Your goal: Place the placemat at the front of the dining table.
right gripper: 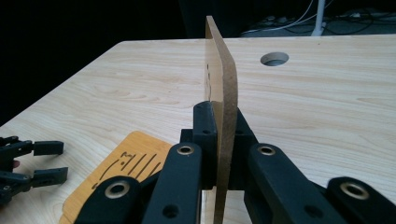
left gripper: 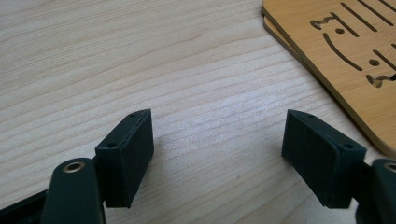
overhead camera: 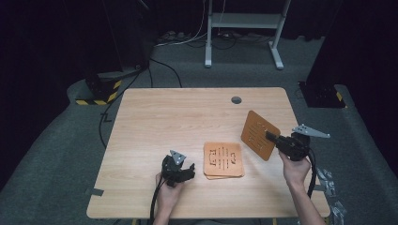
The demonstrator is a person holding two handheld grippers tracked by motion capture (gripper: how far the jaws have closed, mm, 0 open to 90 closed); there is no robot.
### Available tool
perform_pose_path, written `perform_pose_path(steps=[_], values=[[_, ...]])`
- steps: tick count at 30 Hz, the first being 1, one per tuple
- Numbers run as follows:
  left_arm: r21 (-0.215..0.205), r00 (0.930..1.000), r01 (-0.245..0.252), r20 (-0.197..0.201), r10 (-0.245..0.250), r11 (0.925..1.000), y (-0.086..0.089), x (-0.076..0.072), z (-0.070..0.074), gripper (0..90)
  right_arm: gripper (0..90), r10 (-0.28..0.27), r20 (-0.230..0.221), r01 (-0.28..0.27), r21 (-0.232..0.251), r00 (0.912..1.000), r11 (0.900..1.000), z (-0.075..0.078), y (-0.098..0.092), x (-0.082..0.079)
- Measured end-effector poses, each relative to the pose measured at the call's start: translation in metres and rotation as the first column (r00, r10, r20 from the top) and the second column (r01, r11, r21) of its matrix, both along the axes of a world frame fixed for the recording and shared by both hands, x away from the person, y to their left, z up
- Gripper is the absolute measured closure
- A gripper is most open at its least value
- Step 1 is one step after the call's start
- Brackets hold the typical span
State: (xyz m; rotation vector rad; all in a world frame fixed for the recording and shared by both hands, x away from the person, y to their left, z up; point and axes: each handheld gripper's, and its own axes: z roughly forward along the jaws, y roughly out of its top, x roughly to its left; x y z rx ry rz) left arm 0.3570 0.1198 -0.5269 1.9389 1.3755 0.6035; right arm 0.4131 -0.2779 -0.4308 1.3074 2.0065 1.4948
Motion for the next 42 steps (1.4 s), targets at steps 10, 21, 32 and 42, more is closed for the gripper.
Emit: perform_pose_path(steps=[10,21,32,42], values=[[0.0,1.0,0.0,0.0,0.0,1.0,0.0,0.0,0.0,24.9,86.3,-0.038,0.009,0.038,-0.015,0.9992,0.999,0.005,-0.004,0.01],[0.008,1.0,0.007,0.0,-0.007,0.9999,0.001,0.0,0.0,24.9,86.3,-0.058,-0.003,0.058,-0.029,0.9983,0.998,0.006,-0.006,0.021],[0.007,1.0,0.007,0.001,-0.007,0.9999,0.001,0.0,0.0,24.9,86.3,-0.096,-0.006,0.096,-0.028,0.9953,0.995,0.008,-0.005,0.038],[0.008,1.0,0.007,0.001,-0.007,0.9999,0.001,0.0,0.0,24.9,86.3,-0.102,-0.007,0.101,-0.02,0.9948,0.995,0.01,-0.001,0.049]])
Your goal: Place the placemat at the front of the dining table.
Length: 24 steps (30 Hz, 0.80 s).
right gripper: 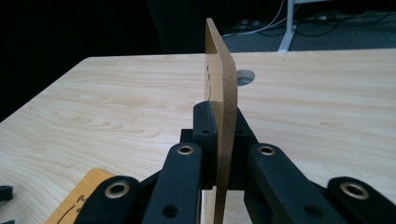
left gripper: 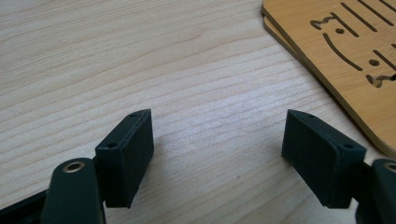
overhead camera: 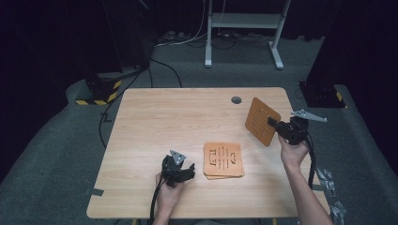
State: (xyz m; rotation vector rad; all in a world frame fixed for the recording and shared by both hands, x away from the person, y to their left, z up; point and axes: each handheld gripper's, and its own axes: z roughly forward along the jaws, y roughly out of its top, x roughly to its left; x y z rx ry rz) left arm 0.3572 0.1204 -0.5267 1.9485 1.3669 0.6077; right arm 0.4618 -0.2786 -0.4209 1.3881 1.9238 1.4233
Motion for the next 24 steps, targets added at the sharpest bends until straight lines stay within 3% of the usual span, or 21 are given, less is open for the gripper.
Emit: perform_pose_path(steps=[4,10,24], values=[[0.001,1.0,0.001,-0.001,-0.001,1.0,0.0,0.0,0.0,24.9,86.3,-0.012,-0.004,0.012,-0.02,0.9999,1.0,0.0,0.002,0.007],[0.001,1.0,0.0,-0.001,0.0,1.0,0.0,0.0,0.0,24.9,86.3,-0.042,-0.017,0.042,-0.011,0.999,0.999,-0.006,0.0,0.015],[-0.001,1.0,-0.001,0.001,0.001,1.0,0.0,0.0,0.0,24.9,86.3,-0.134,-0.039,0.133,-0.029,0.9902,0.991,-0.019,-0.007,0.029]])
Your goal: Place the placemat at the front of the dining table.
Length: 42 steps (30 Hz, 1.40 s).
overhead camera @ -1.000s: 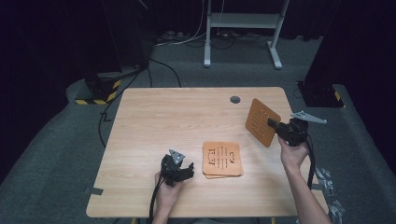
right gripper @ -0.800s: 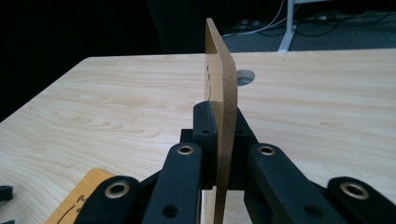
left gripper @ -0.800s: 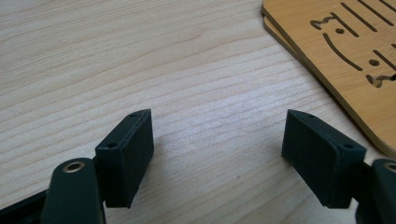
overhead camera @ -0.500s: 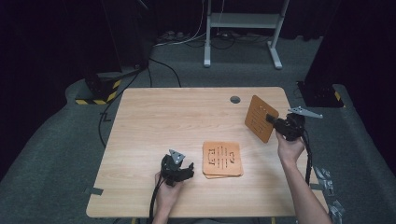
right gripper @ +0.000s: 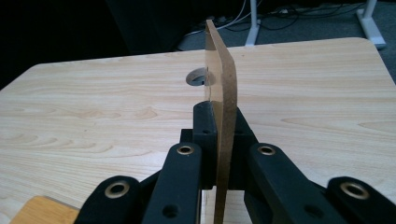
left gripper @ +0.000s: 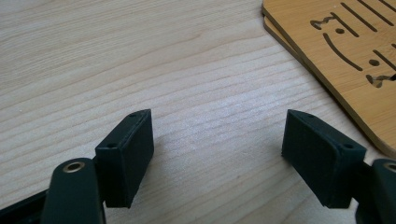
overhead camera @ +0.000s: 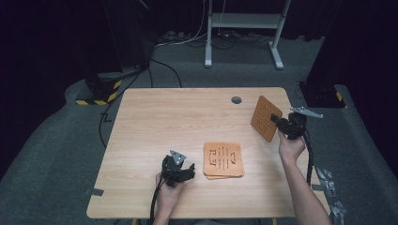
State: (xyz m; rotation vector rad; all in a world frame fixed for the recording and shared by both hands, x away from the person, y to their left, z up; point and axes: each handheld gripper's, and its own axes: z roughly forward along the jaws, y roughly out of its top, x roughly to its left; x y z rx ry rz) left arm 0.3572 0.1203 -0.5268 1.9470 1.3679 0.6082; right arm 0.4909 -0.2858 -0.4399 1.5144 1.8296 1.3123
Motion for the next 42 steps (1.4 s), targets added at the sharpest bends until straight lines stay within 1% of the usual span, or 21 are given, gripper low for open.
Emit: perform_pose_path(steps=[5,6,7,8,9,10,11,15,16,19,22,23,26,29,32,34,37,38,42], values=[[0.001,1.0,0.001,0.0,-0.001,1.0,0.0,0.0,0.0,24.9,85.6,-0.003,-0.006,0.003,-0.021,1.0,1.0,-0.002,0.002,0.0],[0.002,1.0,0.001,-0.001,-0.001,1.0,0.0,0.0,0.0,24.9,84.6,-0.004,-0.006,0.004,-0.046,1.0,0.999,-0.002,0.003,0.0],[0.002,1.0,0.001,-0.001,-0.001,1.0,0.0,0.0,0.0,24.9,84.6,-0.004,-0.006,0.004,-0.046,1.0,0.999,-0.002,0.003,0.0],[0.001,1.0,0.001,0.0,-0.001,1.0,0.0,0.0,0.0,24.9,83.0,-0.002,-0.011,0.001,-0.076,0.9999,0.997,-0.004,0.005,-0.001],[0.001,1.0,0.001,0.0,-0.001,1.0,0.0,0.0,0.0,24.9,82.2,-0.002,-0.015,0.001,-0.086,0.9999,0.996,-0.006,0.005,-0.001],[0.001,1.0,0.001,0.0,-0.001,1.0,0.0,0.0,0.0,24.9,81.4,-0.004,-0.024,0.002,-0.088,0.9997,0.996,-0.007,0.005,-0.001],[0.001,1.0,0.001,0.0,-0.001,1.0,0.0,0.0,0.0,24.9,81.4,-0.004,-0.024,0.002,-0.088,0.9997,0.996,-0.007,0.005,-0.001],[0.0,1.0,0.002,0.0,-0.002,1.0,0.0,0.0,0.0,24.8,79.2,-0.01,-0.056,0.005,-0.097,0.9984,0.995,-0.016,0.002,0.0],[-0.002,1.0,0.001,0.001,-0.001,1.0,-0.001,0.0,0.0,24.4,77.9,-0.02,-0.06,0.014,-0.086,0.998,0.996,-0.018,0.0,-0.001],[-0.001,1.0,0.002,0.0,-0.002,1.0,-0.001,0.0,0.0,24.4,75.7,-0.026,-0.064,0.019,-0.099,0.9976,0.995,-0.02,-0.001,-0.001],[-0.001,1.0,0.001,0.0,-0.001,1.0,-0.001,0.0,0.0,24.3,74.4,-0.035,-0.069,0.028,-0.096,0.997,0.995,-0.022,-0.003,-0.001],[-0.002,1.0,0.001,0.0,-0.001,1.0,-0.001,0.0,0.0,24.3,73.7,-0.035,-0.066,0.028,-0.101,0.9972,0.994,-0.022,-0.003,-0.001],[-0.001,1.0,0.001,0.0,-0.001,1.0,-0.001,0.0,0.0,24.4,68.3,-0.063,-0.075,0.054,-0.115,0.9952,0.992,-0.024,-0.003,0.001],[-0.001,1.0,0.002,0.0,-0.002,1.0,-0.001,0.0,0.0,24.4,62.3,-0.08,-0.097,0.067,-0.129,0.992,0.989,-0.028,-0.004,0.003],[-0.001,1.0,0.002,0.0,-0.002,1.0,-0.001,-0.001,0.0,24.4,59.9,-0.089,-0.116,0.075,-0.115,0.9892,0.99,-0.032,-0.005,0.004],[-0.001,1.0,0.001,-0.001,-0.001,1.0,-0.001,-0.001,0.0,24.3,59.0,-0.095,-0.114,0.082,-0.116,0.9888,0.99,-0.034,-0.007,0.005],[-0.001,1.0,0.002,-0.001,-0.002,1.0,-0.001,-0.001,0.0,24.3,57.0,-0.118,-0.121,0.104,-0.113,0.9855,0.988,-0.035,-0.007,0.006],[-0.001,1.0,0.002,-0.001,-0.002,1.0,-0.001,-0.001,0.0,24.3,55.6,-0.12,-0.118,0.106,-0.122,0.9857,0.987,-0.035,-0.008,0.006],[0.0,1.0,0.003,-0.001,-0.003,1.0,-0.001,-0.001,0.0,24.3,49.2,-0.143,-0.124,0.124,-0.148,0.9819,0.981,-0.036,-0.007,0.007]])
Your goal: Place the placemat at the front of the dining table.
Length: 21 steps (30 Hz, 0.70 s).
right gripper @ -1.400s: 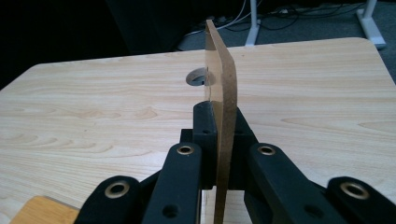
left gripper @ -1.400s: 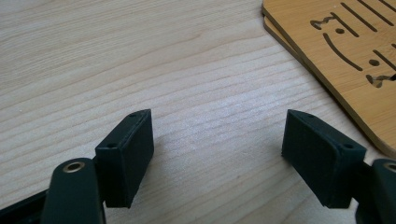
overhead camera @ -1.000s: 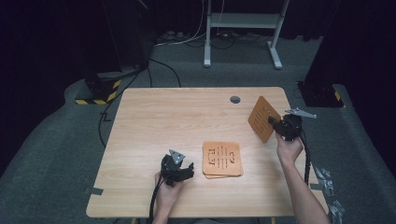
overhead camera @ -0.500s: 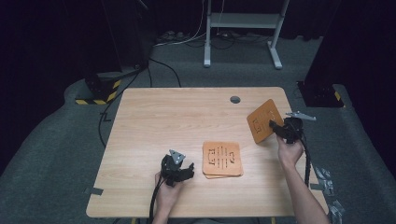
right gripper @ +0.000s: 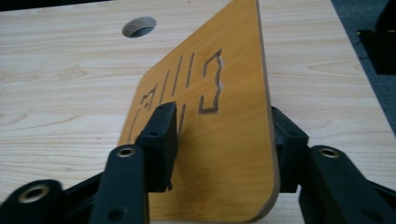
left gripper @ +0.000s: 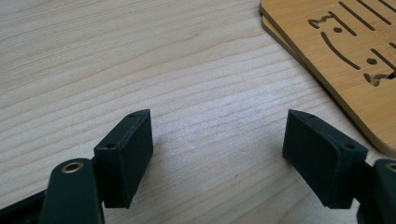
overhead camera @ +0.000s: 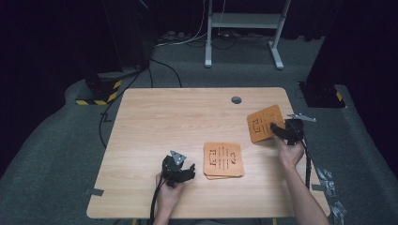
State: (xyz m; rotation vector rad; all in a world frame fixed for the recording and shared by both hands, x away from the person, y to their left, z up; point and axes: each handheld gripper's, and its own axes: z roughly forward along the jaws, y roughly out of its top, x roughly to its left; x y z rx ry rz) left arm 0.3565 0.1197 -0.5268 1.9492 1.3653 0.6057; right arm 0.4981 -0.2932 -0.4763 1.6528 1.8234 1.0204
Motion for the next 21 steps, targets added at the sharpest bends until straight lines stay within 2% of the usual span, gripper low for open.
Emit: perform_pose_path(steps=[6,14,21], values=[[-0.004,1.0,-0.005,0.0,0.005,1.0,-0.0004,-0.0002,-0.0001,24.3,41.2,-0.016,-0.01,0.016,0.002,0.9998,1.0,-0.0011,-0.0036,0.0011],[-0.004,1.0,-0.005,-0.001,0.005,1.0,-0.0004,-0.0002,-0.0001,24.3,38.8,-0.003,-0.008,0.003,0.015,1.0,1.0,-0.001,-0.0045,0.0004],[-0.002,1.0,-0.002,0.0,0.002,1.0,-0.0002,-0.0001,-0.0001,24.3,38.8,0.025,0.012,-0.025,0.021,0.9996,0.999,0.003,-0.0033,-0.0024]])
